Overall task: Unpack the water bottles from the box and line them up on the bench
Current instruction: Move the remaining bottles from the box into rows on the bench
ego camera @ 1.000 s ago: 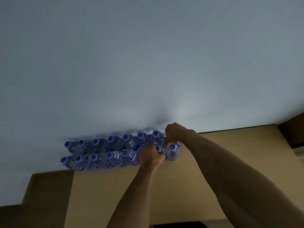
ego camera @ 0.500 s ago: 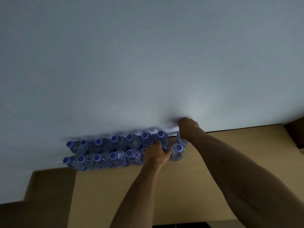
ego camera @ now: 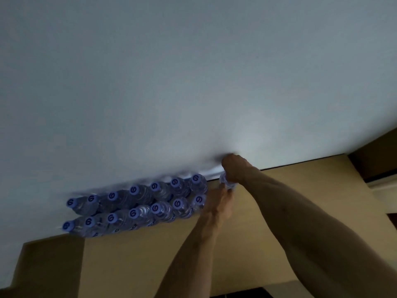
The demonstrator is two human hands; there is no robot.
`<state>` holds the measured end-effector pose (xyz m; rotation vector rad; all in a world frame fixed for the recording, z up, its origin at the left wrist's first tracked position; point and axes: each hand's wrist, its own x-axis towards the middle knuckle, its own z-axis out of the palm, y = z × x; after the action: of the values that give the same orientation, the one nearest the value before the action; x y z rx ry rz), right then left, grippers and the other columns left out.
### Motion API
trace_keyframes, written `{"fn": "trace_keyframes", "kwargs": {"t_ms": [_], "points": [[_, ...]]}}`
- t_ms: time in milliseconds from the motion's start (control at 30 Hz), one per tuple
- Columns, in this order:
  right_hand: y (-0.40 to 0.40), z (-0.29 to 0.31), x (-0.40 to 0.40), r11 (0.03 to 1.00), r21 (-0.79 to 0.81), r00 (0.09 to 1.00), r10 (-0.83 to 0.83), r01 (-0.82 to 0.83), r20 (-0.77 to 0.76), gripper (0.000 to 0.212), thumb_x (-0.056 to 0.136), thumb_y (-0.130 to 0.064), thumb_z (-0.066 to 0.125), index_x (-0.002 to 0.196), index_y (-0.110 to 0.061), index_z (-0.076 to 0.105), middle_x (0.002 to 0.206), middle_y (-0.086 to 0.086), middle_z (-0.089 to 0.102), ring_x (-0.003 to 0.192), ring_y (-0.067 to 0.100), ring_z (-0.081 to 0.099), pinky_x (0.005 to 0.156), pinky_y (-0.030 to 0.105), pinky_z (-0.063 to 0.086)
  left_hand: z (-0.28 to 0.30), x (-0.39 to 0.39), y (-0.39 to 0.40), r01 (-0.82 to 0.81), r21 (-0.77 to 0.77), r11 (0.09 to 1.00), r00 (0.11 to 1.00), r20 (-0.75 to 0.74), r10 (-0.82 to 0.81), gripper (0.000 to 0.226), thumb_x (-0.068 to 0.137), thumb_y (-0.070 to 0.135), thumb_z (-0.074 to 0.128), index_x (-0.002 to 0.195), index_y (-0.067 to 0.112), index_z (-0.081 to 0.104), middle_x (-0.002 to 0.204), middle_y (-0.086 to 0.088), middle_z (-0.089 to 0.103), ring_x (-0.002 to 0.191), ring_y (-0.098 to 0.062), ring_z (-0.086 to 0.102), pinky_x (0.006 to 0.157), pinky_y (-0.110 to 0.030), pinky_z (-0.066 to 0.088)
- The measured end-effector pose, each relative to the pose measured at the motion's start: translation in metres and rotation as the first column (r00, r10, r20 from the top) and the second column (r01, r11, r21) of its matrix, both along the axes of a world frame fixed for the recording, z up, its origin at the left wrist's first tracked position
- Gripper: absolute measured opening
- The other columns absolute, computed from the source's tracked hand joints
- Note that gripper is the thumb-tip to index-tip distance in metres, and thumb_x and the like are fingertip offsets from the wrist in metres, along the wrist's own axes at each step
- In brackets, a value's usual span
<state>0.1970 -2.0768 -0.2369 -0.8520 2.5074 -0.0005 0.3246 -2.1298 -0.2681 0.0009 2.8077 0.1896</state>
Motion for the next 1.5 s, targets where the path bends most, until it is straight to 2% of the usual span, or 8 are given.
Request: {"fn": "trace_keyframes", "kwargs": {"t_ms": [333,533,733,900,1100,1300,1400,1500], "points": [[-0.027,-0.004,0.014,0.991,-0.097,0.995,0.098,-0.096,0.011,0.018,0.078,-0.007,0.059,0.094,-0.004,0.068,0.106,0.016,0.066,0.101,0.035,0.063,0.080,0.032,0.050,0.006,0.016,-0.013,-0.075,0.096,0.993,0.985,-0.145,0.089,0.036,0.097,0.046,0.041,0.103,0.016,0.058,0.099,-0.005,0.065,0.079,-0.016,0.061,0.068,-0.029,0.051],[-0.022,-0.002,0.018,0.993,-0.104,0.997,-0.055,0.060,0.056,0.024,0.084,-0.011,0.062,0.107,-0.005,0.062,0.116,0.016,0.062,0.106,0.032,0.061,0.082,0.032,0.048,0.018,0.020,-0.053,-0.304,0.052,0.951,0.933,-0.186,0.309,0.021,0.099,0.030,0.043,0.097,0.018,0.061,0.091,-0.002,0.067,0.071,-0.014,0.062,0.056,-0.025,0.041],[0.000,0.013,0.026,0.955,0.116,0.929,-0.291,0.271,0.229,0.038,0.087,-0.023,0.067,0.117,-0.003,0.055,0.111,0.016,0.063,0.101,0.030,0.065,0.084,0.033,0.055,0.016,0.035,-0.067,-0.399,0.077,0.914,0.908,-0.104,0.405,0.023,0.096,0.024,0.050,0.116,0.015,0.056,0.108,-0.001,0.064,0.092,-0.016,0.063,0.075,-0.027,0.053],[0.004,0.024,0.048,0.916,0.305,0.781,-0.385,0.260,0.492,0.067,0.077,-0.053,0.074,0.121,-0.006,0.055,0.081,0.012,0.065,0.087,0.028,0.072,0.088,0.037,0.056,0.019,0.041,-0.060,-0.395,0.076,0.916,0.916,-0.040,0.398,0.028,0.086,0.031,0.064,0.111,0.022,0.054,0.099,0.003,0.064,0.093,-0.016,0.064,0.076,-0.028,0.054],[0.000,0.014,0.061,0.985,0.155,0.936,-0.128,0.080,0.329,0.026,0.075,-0.023,0.078,0.071,-0.013,0.054,0.080,0.008,0.064,0.070,0.024,0.066,0.077,0.037,0.060,0.017,0.045,-0.058,-0.279,-0.004,0.960,0.960,-0.003,0.279,0.041,0.093,0.027,0.057,0.132,0.016,0.048,0.125,-0.006,0.059,0.110,-0.026,0.060,0.086,-0.036,0.052],[-0.004,-0.004,0.055,0.995,0.055,0.981,-0.088,0.079,0.173,0.035,0.069,-0.027,0.080,0.057,-0.017,0.048,0.068,0.003,0.062,0.073,0.018,0.064,0.064,0.027,0.051,0.017,0.043,-0.053,-0.267,-0.072,0.961,0.964,-0.017,0.267,0.048,0.093,0.023,0.061,0.135,0.006,0.044,0.133,-0.013,0.050,0.109,-0.025,0.060,0.086,-0.035,0.054],[0.002,-0.012,0.053,0.975,0.030,0.917,-0.217,0.220,0.333,0.029,0.068,-0.031,0.081,0.065,-0.013,0.059,0.055,0.000,0.066,0.059,0.013,0.070,0.061,0.026,0.057,0.015,0.043,-0.052,-0.305,-0.073,0.949,0.952,-0.031,0.304,0.048,0.093,0.026,0.063,0.133,0.007,0.046,0.131,-0.012,0.052,0.111,-0.024,0.059,0.085,-0.033,0.051],[0.016,-0.014,0.045,0.887,0.051,0.745,-0.415,0.459,0.523,0.028,0.077,-0.025,0.071,0.089,-0.002,0.062,0.070,0.013,0.070,0.059,0.023,0.071,0.050,0.029,0.057,0.011,0.044,-0.052,-0.323,-0.064,0.944,0.946,-0.035,0.322,0.050,0.092,0.029,0.064,0.133,0.007,0.046,0.132,-0.011,0.051,0.113,-0.025,0.057,0.087,-0.035,0.049]]}}
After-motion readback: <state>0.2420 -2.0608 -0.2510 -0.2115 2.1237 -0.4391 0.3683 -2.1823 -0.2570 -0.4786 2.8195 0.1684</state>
